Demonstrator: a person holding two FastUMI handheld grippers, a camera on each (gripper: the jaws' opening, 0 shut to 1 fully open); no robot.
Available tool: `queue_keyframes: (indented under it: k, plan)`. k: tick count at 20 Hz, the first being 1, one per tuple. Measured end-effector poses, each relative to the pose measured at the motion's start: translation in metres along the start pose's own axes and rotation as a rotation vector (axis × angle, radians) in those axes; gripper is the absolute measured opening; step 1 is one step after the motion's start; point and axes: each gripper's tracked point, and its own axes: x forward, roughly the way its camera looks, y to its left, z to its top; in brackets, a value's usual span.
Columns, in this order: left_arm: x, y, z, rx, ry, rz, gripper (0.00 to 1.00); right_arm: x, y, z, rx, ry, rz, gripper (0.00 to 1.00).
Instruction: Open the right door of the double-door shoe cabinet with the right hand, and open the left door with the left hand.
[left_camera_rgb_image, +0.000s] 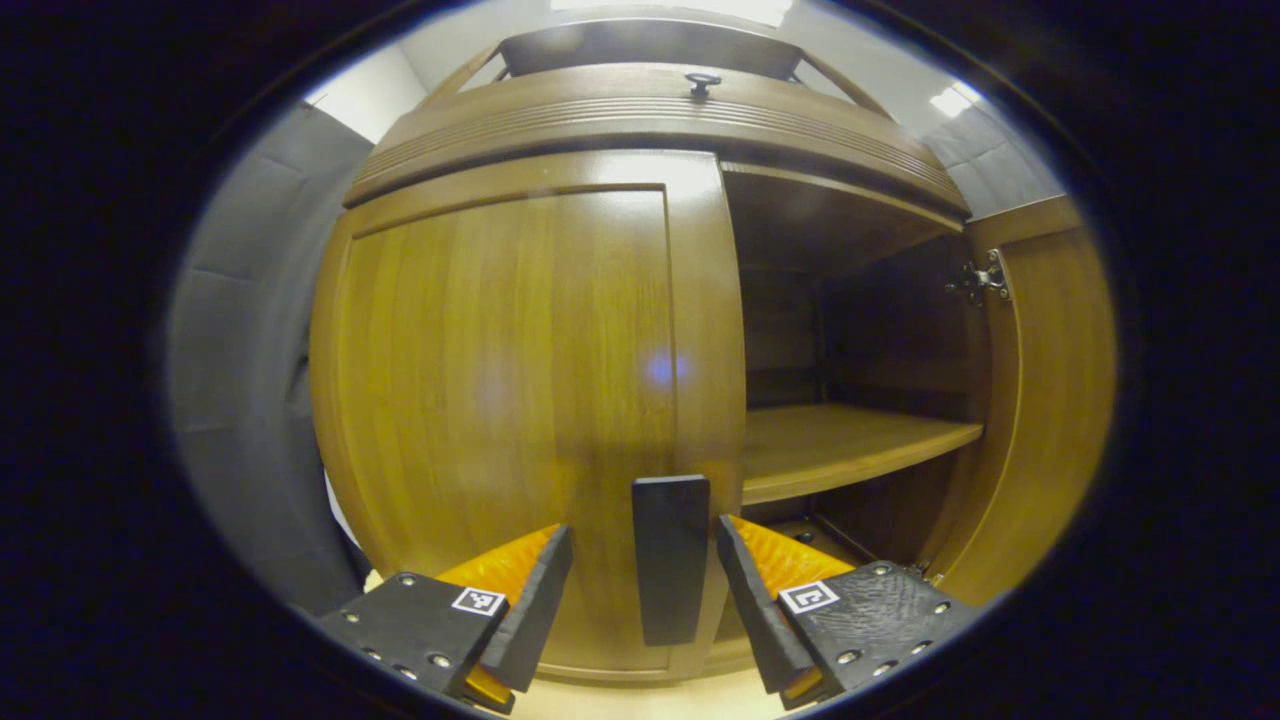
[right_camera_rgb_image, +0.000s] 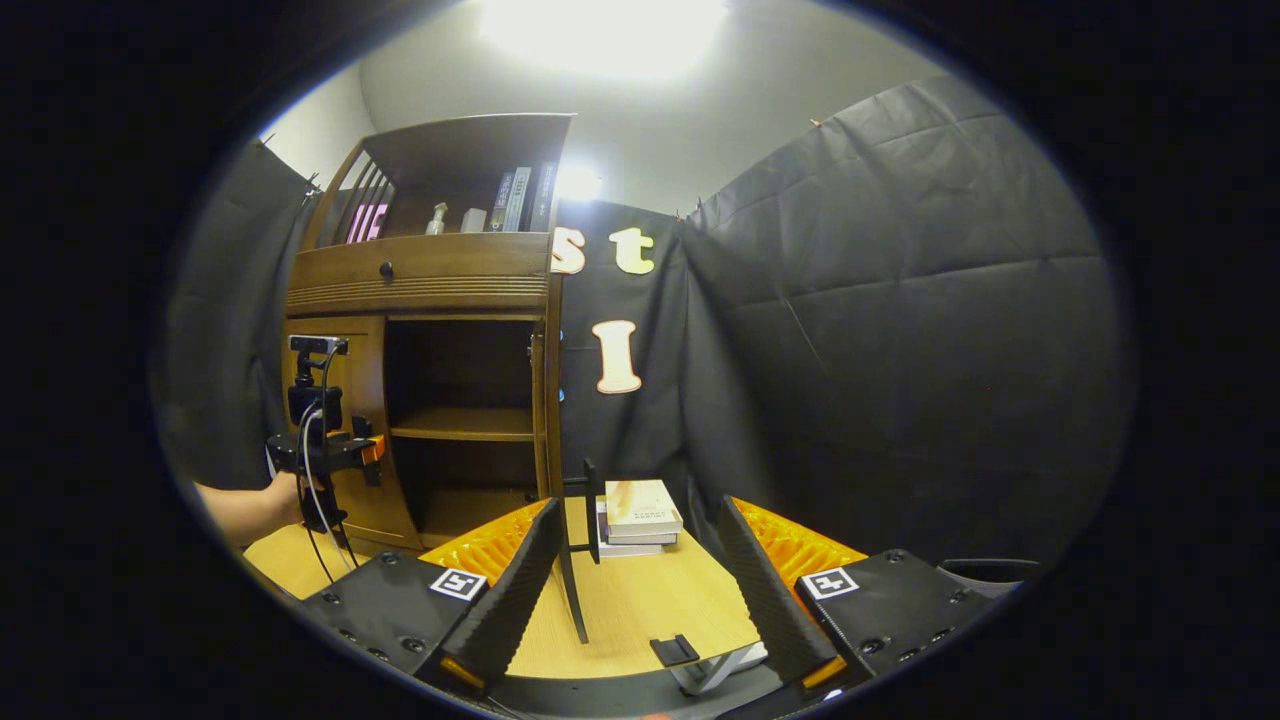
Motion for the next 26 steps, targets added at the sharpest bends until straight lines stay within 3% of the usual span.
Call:
queue_keyframes:
  k: [1,6,8,11,14,26]
  plan:
    - [-0.005,-0.008,0.004,-0.021,-0.015,-0.029,0.69,0.002,-0.002,0.000,0.006,0.004,-0.004,0.98]
    - [-0.010,-0.009,0.007,0.022,-0.031,-0.019,0.42,0.011,-0.002,0.004,0.046,0.004,-0.011,0.98]
    - [0.011,-0.005,0.000,0.001,-0.022,-0.025,0.35,0.011,-0.001,0.001,0.032,0.005,-0.010,0.94]
    - [-0.010,-0.003,0.000,0.013,-0.005,-0.015,0.20,0.010,0.003,-0.004,0.012,0.008,0.000,0.98]
    - [-0.017,-0.004,0.001,0.010,-0.014,-0.021,0.20,0.011,0.008,-0.005,0.003,0.008,0.016,0.94]
    - [-0.108,0.020,-0.004,-0.028,-0.008,-0.028,0.20,0.013,0.038,0.001,0.024,-0.014,0.097,0.98]
